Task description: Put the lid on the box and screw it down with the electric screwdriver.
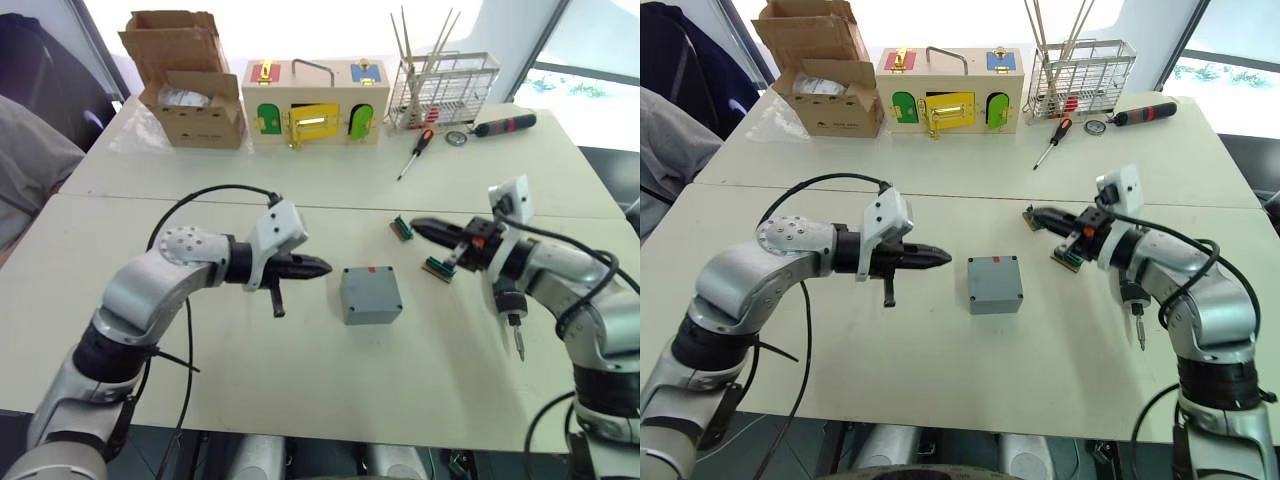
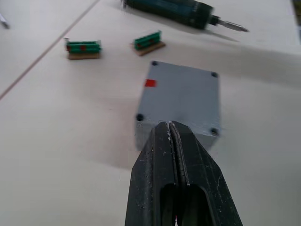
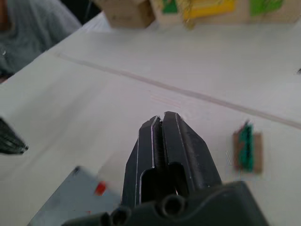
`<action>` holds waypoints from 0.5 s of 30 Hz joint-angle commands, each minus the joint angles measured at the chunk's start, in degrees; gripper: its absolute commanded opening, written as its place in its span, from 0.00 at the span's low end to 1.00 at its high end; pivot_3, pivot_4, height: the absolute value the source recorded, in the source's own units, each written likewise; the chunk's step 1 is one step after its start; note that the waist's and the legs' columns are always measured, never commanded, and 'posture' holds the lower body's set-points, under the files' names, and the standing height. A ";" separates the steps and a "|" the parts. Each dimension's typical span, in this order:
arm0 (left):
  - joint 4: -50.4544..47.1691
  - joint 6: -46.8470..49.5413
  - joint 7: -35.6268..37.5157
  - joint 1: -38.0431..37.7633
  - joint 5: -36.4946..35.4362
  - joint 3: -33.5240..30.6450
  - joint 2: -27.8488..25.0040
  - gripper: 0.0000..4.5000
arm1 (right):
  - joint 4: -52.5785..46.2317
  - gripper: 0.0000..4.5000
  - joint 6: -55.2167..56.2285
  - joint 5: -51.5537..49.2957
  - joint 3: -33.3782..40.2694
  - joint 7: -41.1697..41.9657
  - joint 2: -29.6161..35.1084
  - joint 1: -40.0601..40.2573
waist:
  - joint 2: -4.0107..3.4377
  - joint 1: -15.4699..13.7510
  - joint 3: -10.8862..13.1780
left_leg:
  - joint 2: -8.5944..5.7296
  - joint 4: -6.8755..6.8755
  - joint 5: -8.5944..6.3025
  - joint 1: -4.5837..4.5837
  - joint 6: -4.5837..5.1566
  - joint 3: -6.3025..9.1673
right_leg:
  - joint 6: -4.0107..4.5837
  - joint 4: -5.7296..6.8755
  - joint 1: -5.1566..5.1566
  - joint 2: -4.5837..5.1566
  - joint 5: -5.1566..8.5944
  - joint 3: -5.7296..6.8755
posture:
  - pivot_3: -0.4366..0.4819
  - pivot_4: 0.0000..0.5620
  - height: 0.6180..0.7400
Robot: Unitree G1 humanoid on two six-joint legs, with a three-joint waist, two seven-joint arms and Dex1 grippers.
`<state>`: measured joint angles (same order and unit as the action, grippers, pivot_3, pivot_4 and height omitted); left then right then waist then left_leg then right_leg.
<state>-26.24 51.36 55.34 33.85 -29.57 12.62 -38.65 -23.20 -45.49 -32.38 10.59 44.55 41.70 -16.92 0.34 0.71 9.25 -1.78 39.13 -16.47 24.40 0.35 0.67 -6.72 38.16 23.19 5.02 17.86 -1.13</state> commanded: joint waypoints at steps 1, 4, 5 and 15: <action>-2.62 0.00 2.03 0.02 -1.76 0.16 -1.43 0.00 | -4.30 0.01 -0.83 -2.05 0.54 0.72 1.46 1.06 | 0.00 -0.01 0.00 | 0.01 0.00 -0.01 -0.01 0.02 0.01 | 0.00 0.00 0.00 -0.01 0.00 0.00 | 0.48 0.27 1.00; -2.19 -0.14 1.89 0.35 -1.68 0.51 -1.31 0.00 | -4.31 0.01 -0.34 -1.50 -0.46 -0.16 1.08 1.69 | 0.00 -0.03 0.00 | 0.01 0.00 -0.01 -0.02 0.02 0.00 | 0.00 0.00 -0.01 -0.02 0.00 0.00 | 0.48 0.27 1.00; -2.01 -0.23 1.86 0.41 -1.59 0.59 -1.23 0.00 | -4.21 0.01 -0.03 -1.21 -0.89 -0.46 0.91 1.77 | 0.00 -0.09 0.00 | 0.01 0.00 0.00 -0.01 0.00 0.00 | 0.00 0.00 -0.01 -0.01 0.00 0.00 | 0.48 0.27 1.00; -1.21 -0.61 1.21 0.57 -0.74 0.44 -1.35 0.00 | -3.28 0.01 1.23 0.09 -4.34 -3.03 -1.17 1.20 | 0.00 -0.09 0.00 | 0.01 0.00 0.02 -0.01 -0.04 0.00 | 0.00 0.00 -0.01 -0.01 0.00 0.00 | 0.48 0.27 1.00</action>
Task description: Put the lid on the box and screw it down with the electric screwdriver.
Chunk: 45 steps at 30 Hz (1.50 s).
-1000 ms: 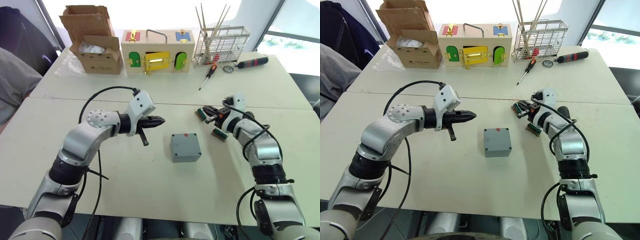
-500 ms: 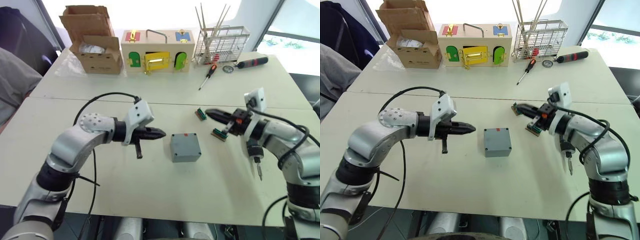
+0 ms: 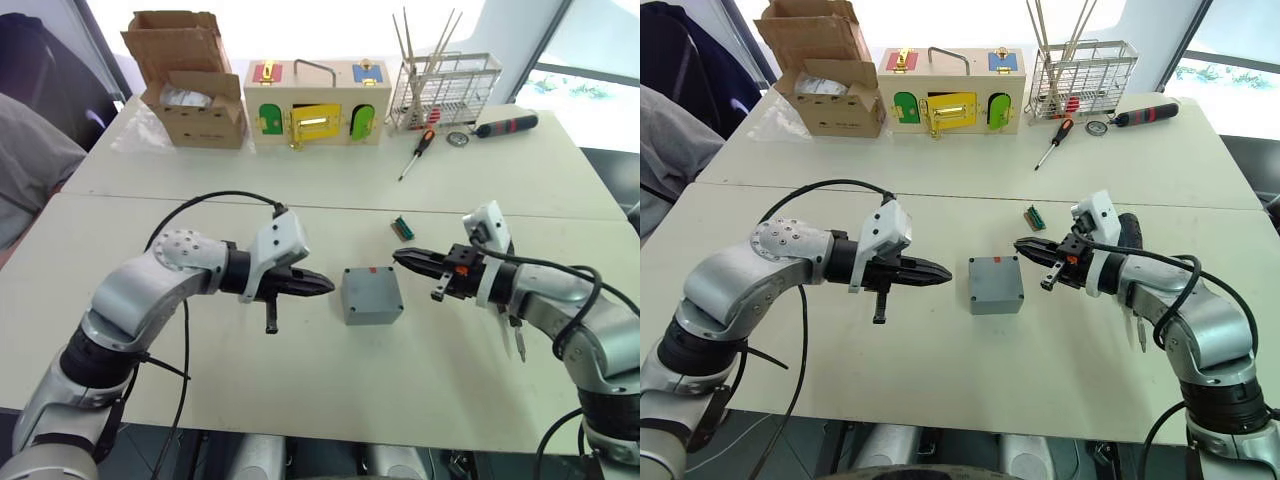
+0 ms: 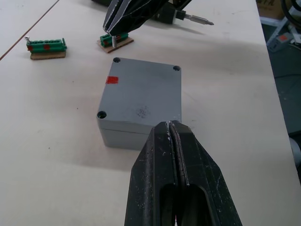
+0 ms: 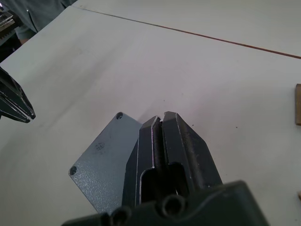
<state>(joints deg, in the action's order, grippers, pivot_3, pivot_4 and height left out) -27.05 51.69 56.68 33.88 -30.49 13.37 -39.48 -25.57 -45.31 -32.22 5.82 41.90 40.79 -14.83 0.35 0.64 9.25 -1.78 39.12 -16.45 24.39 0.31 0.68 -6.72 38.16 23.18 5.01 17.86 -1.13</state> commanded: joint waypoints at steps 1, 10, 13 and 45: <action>-0.40 -0.94 -0.17 0.54 0.20 -0.31 -0.55 0.00 | -0.77 0.01 0.97 -0.05 0.29 -0.48 -0.22 -0.93 | 0.00 -0.02 0.00 | 0.00 0.00 0.00 0.00 0.00 0.00 | 0.00 0.00 0.00 0.00 0.00 0.00 | 0.48 0.27 1.00; -0.48 -0.96 -0.81 0.49 0.09 -0.35 -0.60 0.00 | -0.25 0.01 1.36 0.95 -0.91 -0.77 0.22 -0.18 | 0.00 -0.02 0.00 | 0.00 0.00 0.00 0.00 0.00 0.00 | 0.00 0.00 0.00 0.00 0.00 0.00 | 0.48 0.27 1.00; -0.43 -1.01 -0.90 0.49 0.11 -0.32 -0.52 0.00 | -0.23 0.01 1.23 1.13 -0.97 -0.85 0.15 0.00 | 0.00 -0.02 0.00 | 0.00 0.00 0.00 0.00 0.00 0.00 | 0.00 0.00 0.00 0.00 0.00 0.00 | 0.48 0.27 1.00; 0.33 -1.87 -2.05 0.95 0.14 0.36 -0.17 0.00 | 1.08 0.13 3.16 4.49 -3.91 -0.73 0.27 1.22 | 0.00 -0.01 0.00 | 0.00 0.00 0.00 0.00 0.00 0.00 | 0.00 0.00 0.00 0.00 0.00 0.00 | 0.48 0.27 1.00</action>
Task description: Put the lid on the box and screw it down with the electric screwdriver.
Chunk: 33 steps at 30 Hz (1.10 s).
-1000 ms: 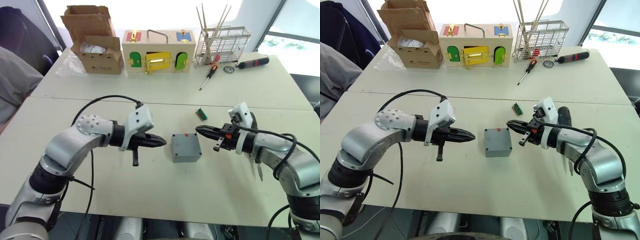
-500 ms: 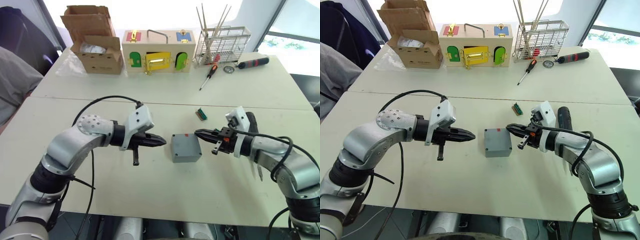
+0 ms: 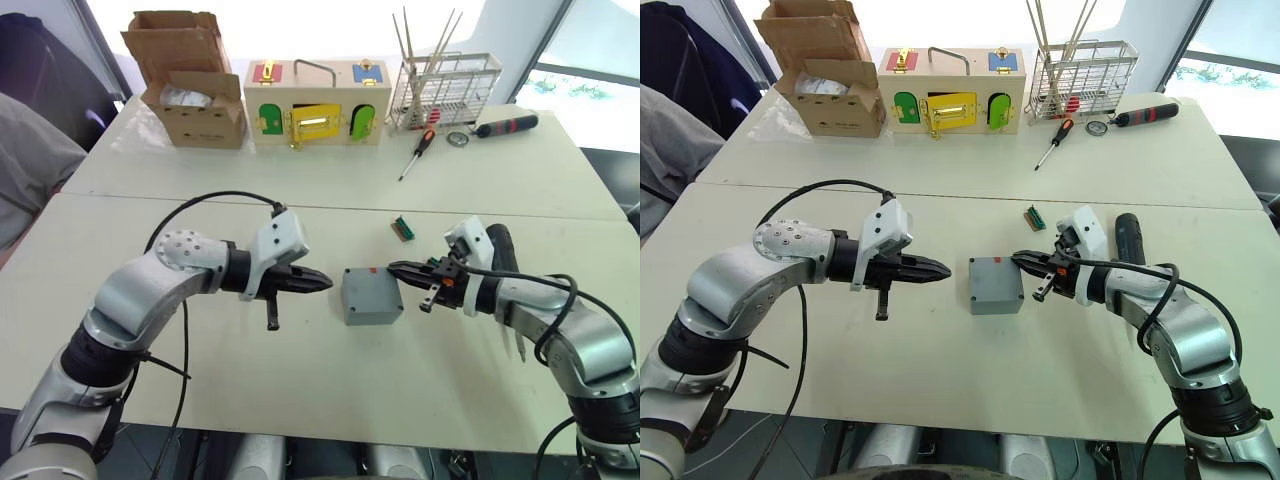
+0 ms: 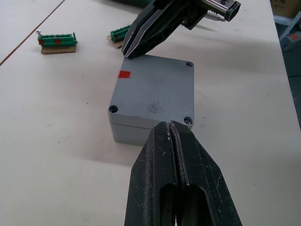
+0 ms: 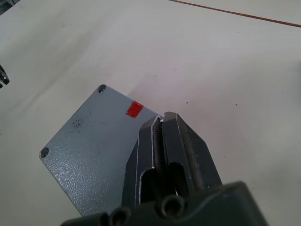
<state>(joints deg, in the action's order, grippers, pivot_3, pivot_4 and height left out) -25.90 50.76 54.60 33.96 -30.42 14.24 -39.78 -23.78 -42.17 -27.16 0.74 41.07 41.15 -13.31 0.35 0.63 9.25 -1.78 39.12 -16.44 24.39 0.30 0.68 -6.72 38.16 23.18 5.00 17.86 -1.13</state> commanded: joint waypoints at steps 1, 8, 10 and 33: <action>-0.81 -1.01 0.00 0.87 0.10 -0.45 0.20 0.00 | -0.88 0.21 -0.25 -0.90 1.58 0.32 0.25 -0.37 | 0.00 0.00 0.00 | 0.00 0.00 0.00 0.00 0.00 0.00 | 0.00 0.00 0.00 0.00 0.00 0.00 | 0.48 0.27 1.00; -0.14 -2.00 0.24 1.39 0.20 -0.10 1.18 0.00 | -3.69 0.95 -8.12 -9.10 10.02 0.24 2.80 -4.47 | 0.00 -0.02 0.00 | 0.00 0.00 0.00 0.00 0.00 0.00 | 0.00 0.00 0.00 0.01 0.00 0.00 | 0.48 0.27 1.00; -0.15 -1.70 0.19 2.00 -0.90 -0.74 2.22 0.00 | -3.28 0.99 -13.45 -13.70 14.79 0.24 5.36 -7.37 | 0.00 -0.07 0.00 | 0.00 0.00 0.00 0.00 0.00 0.01 | 0.00 0.00 0.00 0.01 0.00 0.00 | 0.48 0.27 1.00; -1.37 -6.47 -0.67 2.51 1.17 4.79 9.65 0.00 | 40.05 0.99 -45.45 -2.95 -18.67 12.57 32.37 -36.09 | -0.11 0.07 0.02 | 0.10 -0.04 -0.07 0.03 0.13 -0.33 | 0.01 -0.10 0.17 0.03 0.01 -0.15 | 0.48 0.27 1.00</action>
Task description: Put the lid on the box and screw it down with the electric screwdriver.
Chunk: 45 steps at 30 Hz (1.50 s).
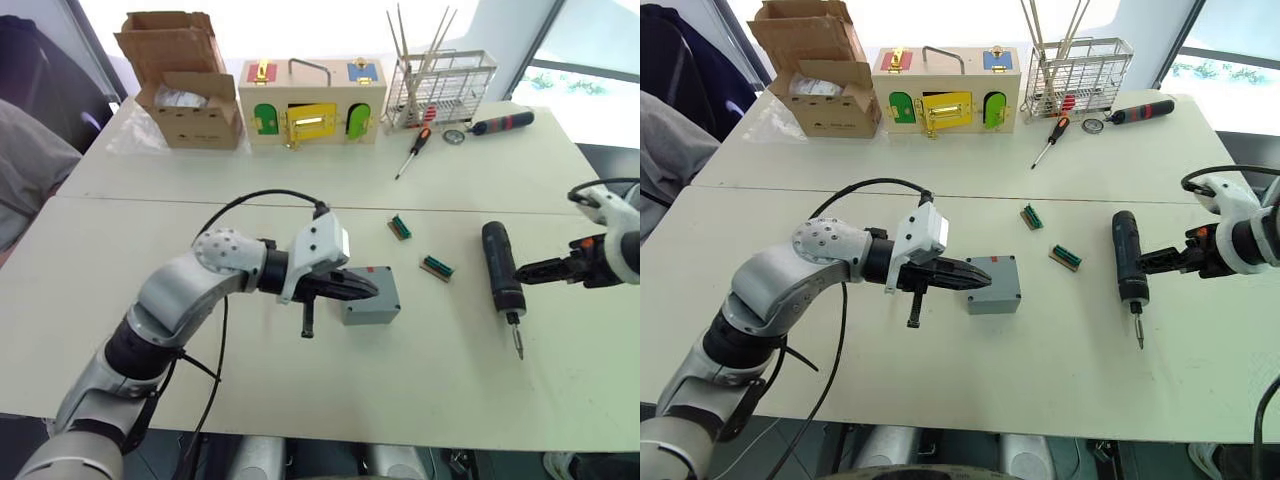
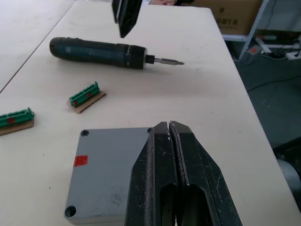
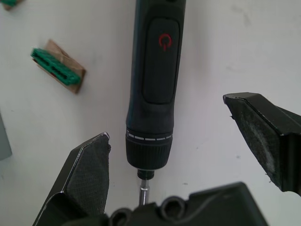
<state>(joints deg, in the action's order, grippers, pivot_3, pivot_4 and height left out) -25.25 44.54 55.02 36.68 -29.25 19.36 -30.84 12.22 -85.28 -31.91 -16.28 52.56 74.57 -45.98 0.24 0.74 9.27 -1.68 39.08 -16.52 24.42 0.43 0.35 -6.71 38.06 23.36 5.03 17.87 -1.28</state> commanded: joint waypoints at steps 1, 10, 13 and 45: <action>-2.25 -0.03 -1.73 -0.51 0.03 -0.22 1.06 0.00 | 6.42 0.99 -3.35 2.33 -2.74 1.20 -2.30 -5.02 | 0.00 -0.08 0.00 | 0.00 0.01 0.00 0.01 0.00 0.00 | 0.00 -0.01 0.00 0.01 0.00 0.00 | 0.48 0.27 1.00; -5.37 1.83 -7.08 -4.01 -0.01 -0.24 2.81 0.00 | 18.46 0.99 -1.15 9.19 -12.10 1.95 -11.15 -10.66 | 0.00 -0.43 0.00 | -0.05 0.04 0.01 0.04 -0.02 0.01 | 0.00 0.00 -0.01 0.05 0.00 0.00 | 0.48 0.27 1.00; -5.58 2.55 -8.12 -3.97 -0.14 -0.42 3.17 0.00 | 20.30 0.99 0.47 11.08 -13.90 3.34 -12.12 -11.19 | 0.01 -0.42 0.00 | -0.07 0.05 0.01 0.03 -0.02 0.01 | 0.00 0.00 -0.03 0.05 0.00 0.00 | 0.48 0.27 1.00; 2.25 0.21 -2.31 0.54 0.50 -1.93 -0.66 0.00 | 19.09 0.42 7.54 12.55 32.51 -14.20 -17.53 -23.30 | -0.61 -0.68 0.12 | -0.02 -0.30 0.06 0.09 -0.12 0.06 | -0.01 0.06 0.16 -0.02 0.00 0.17 | 0.48 0.27 1.00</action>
<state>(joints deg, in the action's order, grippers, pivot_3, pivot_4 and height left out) -23.22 46.39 51.94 35.92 -29.11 18.82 -31.42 37.67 -79.08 -16.50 7.97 41.11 59.01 -71.18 -0.37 0.06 9.39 -1.67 38.79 -16.45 24.51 0.31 0.41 -6.72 38.12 23.47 4.98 17.87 -1.09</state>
